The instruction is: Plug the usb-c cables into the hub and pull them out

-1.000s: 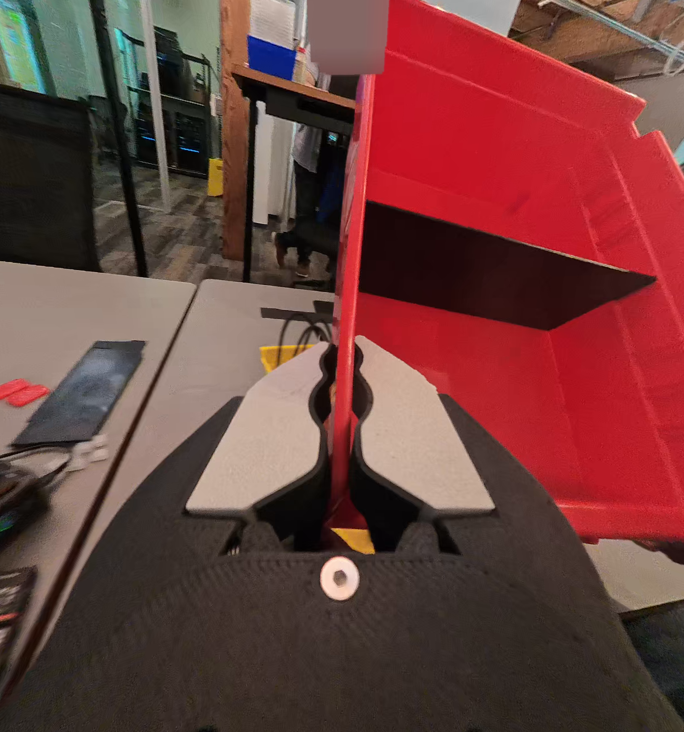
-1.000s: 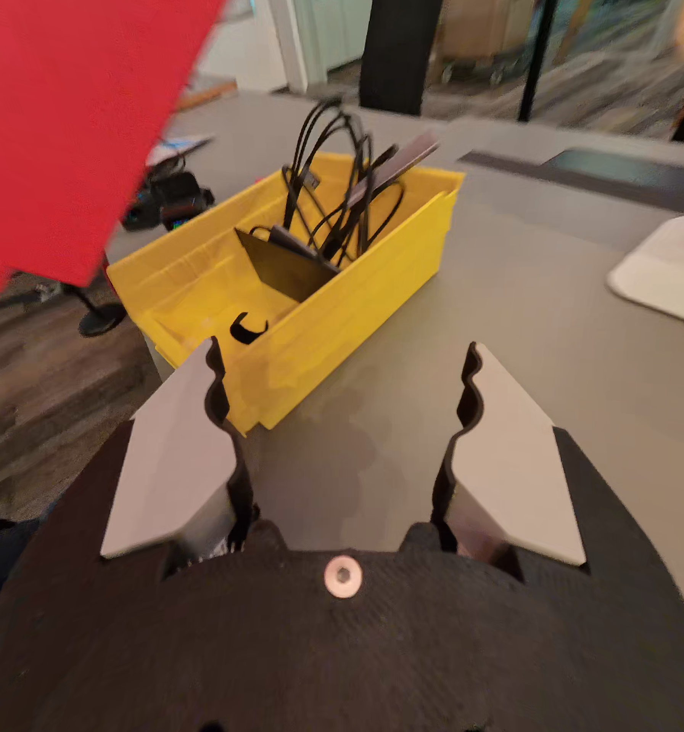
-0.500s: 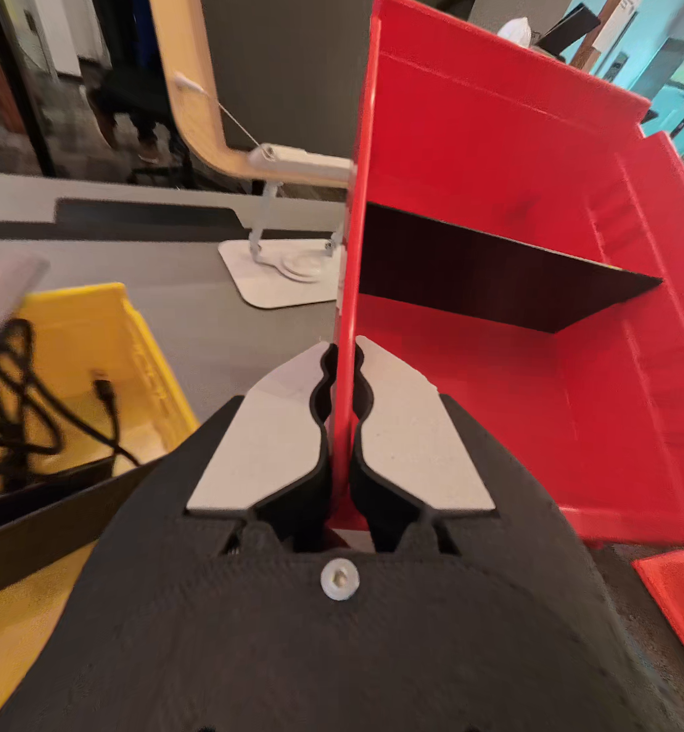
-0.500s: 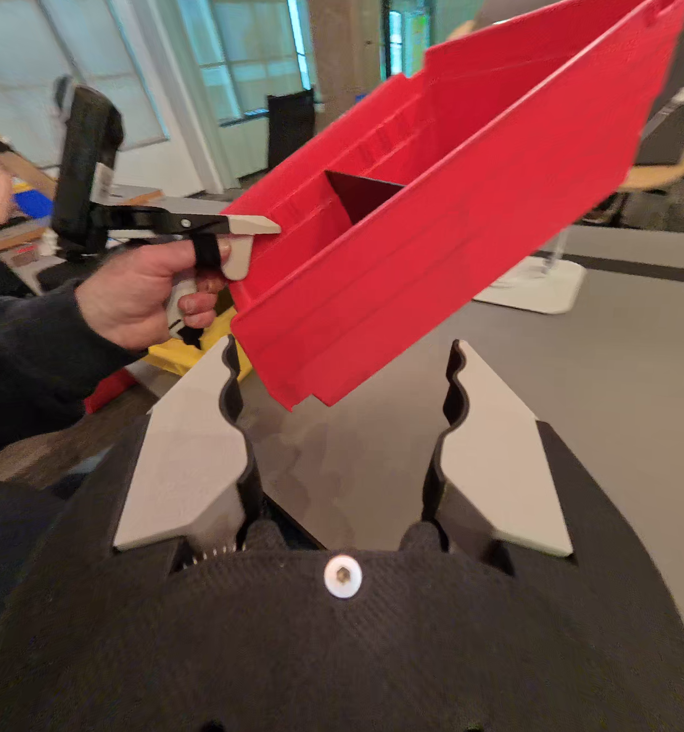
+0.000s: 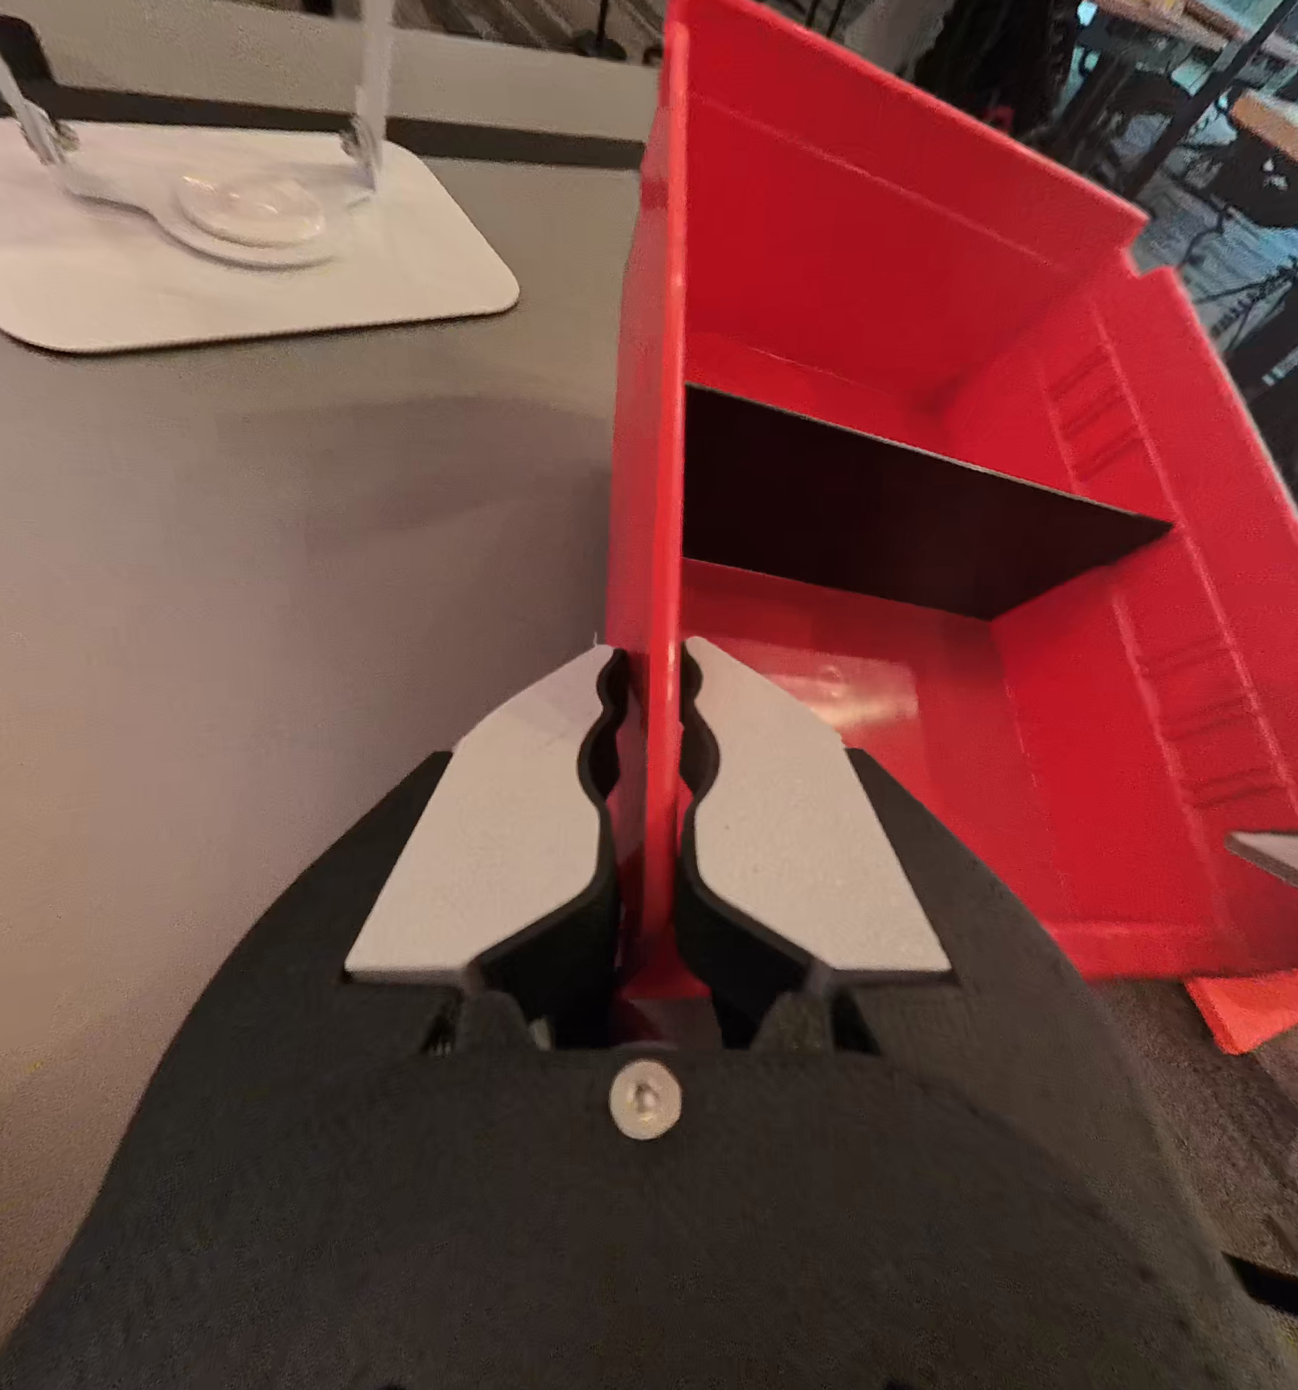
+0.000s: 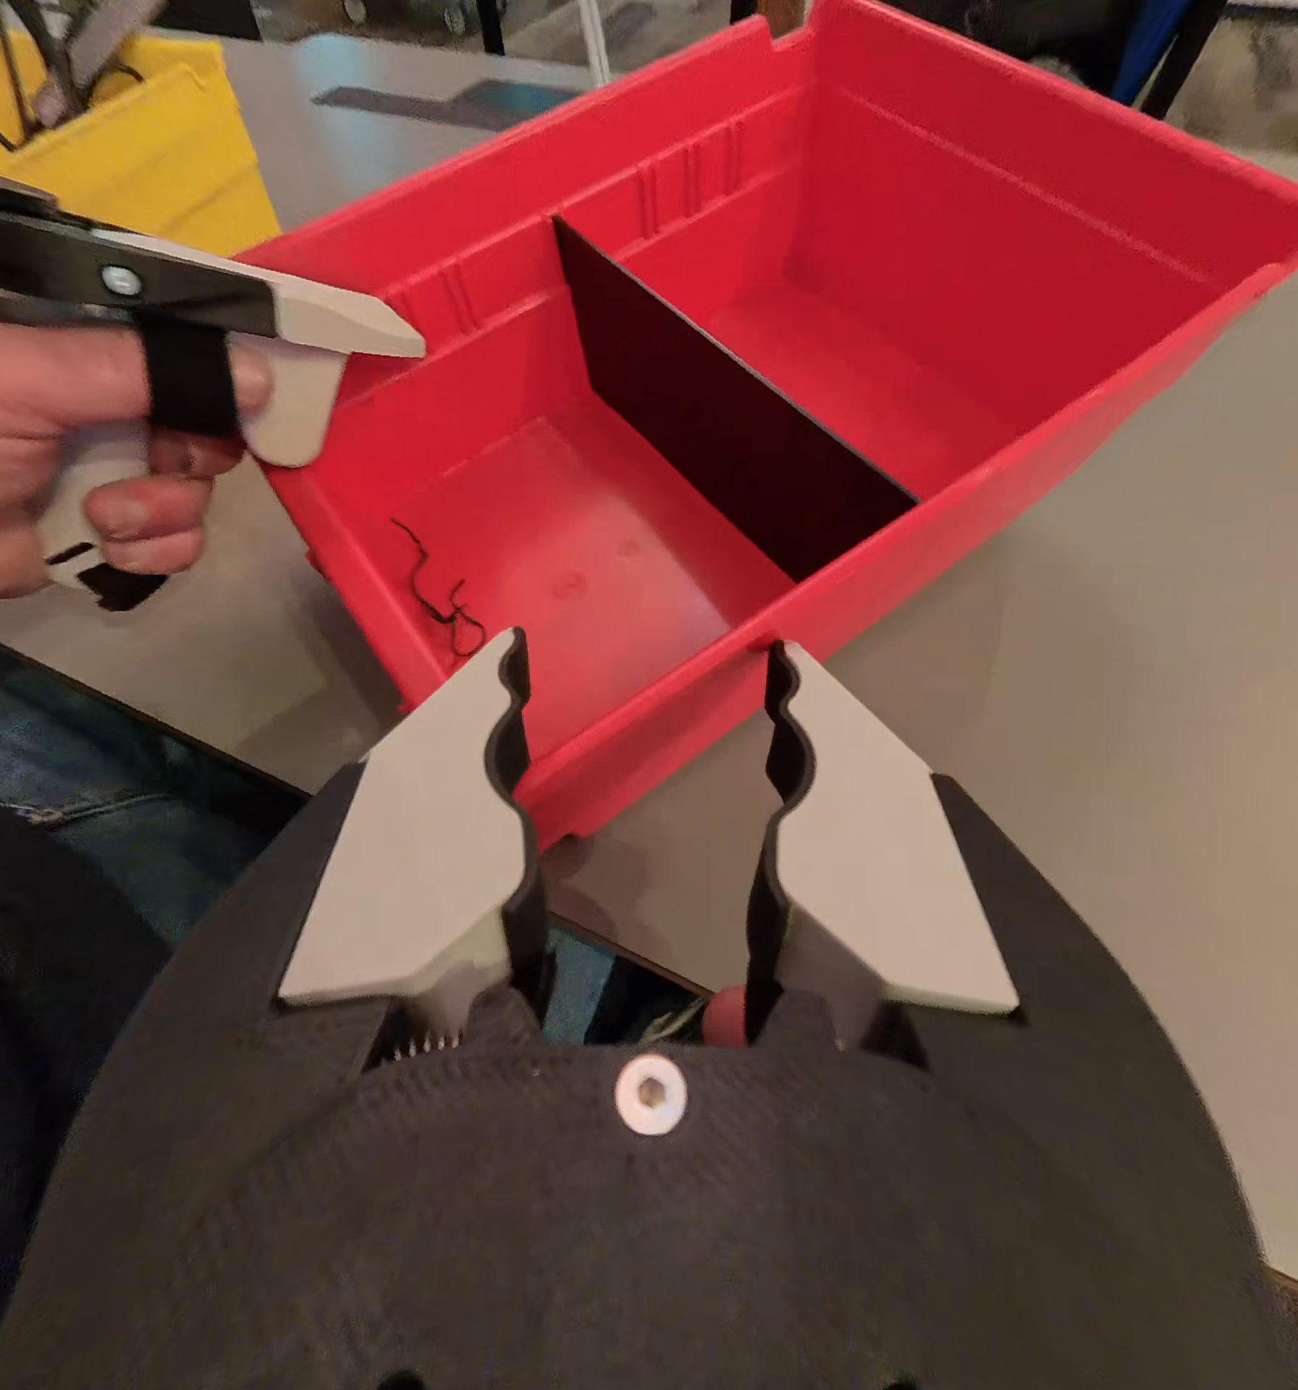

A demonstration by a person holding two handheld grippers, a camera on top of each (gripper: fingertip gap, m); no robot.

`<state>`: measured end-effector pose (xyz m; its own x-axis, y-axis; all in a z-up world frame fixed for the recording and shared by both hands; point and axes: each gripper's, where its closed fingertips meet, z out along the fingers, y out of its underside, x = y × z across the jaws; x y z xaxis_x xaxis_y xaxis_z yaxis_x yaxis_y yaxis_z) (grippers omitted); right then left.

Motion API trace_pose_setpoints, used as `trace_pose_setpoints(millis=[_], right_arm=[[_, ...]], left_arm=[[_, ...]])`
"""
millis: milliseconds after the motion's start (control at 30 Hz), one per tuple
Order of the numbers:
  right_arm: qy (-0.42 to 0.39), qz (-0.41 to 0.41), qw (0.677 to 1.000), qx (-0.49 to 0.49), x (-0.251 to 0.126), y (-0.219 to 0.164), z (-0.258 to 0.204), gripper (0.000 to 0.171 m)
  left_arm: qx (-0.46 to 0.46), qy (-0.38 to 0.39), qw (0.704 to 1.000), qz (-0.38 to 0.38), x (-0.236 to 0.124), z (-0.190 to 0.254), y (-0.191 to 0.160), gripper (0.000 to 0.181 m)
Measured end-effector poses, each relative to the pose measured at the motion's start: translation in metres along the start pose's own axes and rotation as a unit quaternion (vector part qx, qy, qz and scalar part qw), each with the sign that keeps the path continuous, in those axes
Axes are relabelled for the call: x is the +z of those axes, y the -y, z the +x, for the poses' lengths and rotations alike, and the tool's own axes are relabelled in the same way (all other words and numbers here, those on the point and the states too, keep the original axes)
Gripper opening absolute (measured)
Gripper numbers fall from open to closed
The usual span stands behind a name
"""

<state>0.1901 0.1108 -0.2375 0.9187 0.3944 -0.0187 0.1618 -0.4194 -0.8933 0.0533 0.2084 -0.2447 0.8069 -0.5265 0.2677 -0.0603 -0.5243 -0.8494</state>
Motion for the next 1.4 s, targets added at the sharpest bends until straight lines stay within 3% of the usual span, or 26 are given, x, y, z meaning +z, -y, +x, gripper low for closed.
trace_pose_setpoints(millis=[100,267,433,500,567,667,733,833,933,1000,1067,1133,1400], right_arm=[[-0.007,-0.008,1.000,0.020,0.000,-0.008,0.020,0.055],[-0.064,-0.048,0.996,-0.044,0.000,-0.012,0.068,0.040],[-0.096,-0.071,0.991,-0.065,-0.002,-0.014,0.121,0.006],[-0.089,-0.075,0.991,-0.069,0.000,-0.014,0.130,0.007],[-0.081,-0.076,0.991,-0.069,0.001,-0.013,0.135,0.007],[-0.072,-0.076,0.992,-0.065,0.000,-0.013,0.142,0.005],[-0.079,-0.078,0.992,-0.066,-0.003,-0.014,0.151,0.005],[-0.094,-0.078,0.991,-0.056,-0.011,-0.017,0.169,0.004],[-0.114,-0.079,0.989,-0.045,-0.021,-0.021,0.187,0.004],[-0.121,-0.079,0.989,-0.033,-0.028,-0.024,0.198,0.004],[-0.129,-0.083,0.988,-0.028,-0.034,-0.028,0.207,0.004],[-0.135,-0.085,0.987,-0.021,-0.039,-0.031,0.215,0.004],[-0.158,-0.088,0.984,0.001,-0.058,-0.040,0.248,0.004]], left_arm=[[-0.005,-0.029,0.999,-0.025,0.004,0.018,-0.014,0.025],[0.011,-0.109,0.992,-0.067,0.001,0.060,-0.031,0.048],[0.018,-0.209,0.974,-0.079,-0.034,0.094,-0.019,0.050],[0.033,-0.209,0.976,-0.061,-0.059,0.089,-0.006,0.049],[0.076,-0.149,0.985,-0.035,-0.086,0.058,0.009,0.048],[0.132,0.014,0.991,-0.003,-0.137,-0.033,0.033,0.047],[0.152,0.144,0.978,-0.003,-0.181,-0.111,0.039,0.049],[0.171,0.303,0.934,-0.085,-0.247,-0.223,0.014,0.062],[0.078,0.320,0.934,-0.138,-0.282,-0.284,-0.027,0.071],[0.057,0.336,0.926,-0.161,-0.294,-0.308,-0.046,0.066],[0.023,0.309,0.933,-0.182,-0.288,-0.312,-0.065,0.051],[0.003,0.282,0.941,-0.185,-0.277,-0.312,-0.076,0.014],[-0.037,0.275,0.948,-0.153,-0.289,-0.339,-0.077,0.005]])
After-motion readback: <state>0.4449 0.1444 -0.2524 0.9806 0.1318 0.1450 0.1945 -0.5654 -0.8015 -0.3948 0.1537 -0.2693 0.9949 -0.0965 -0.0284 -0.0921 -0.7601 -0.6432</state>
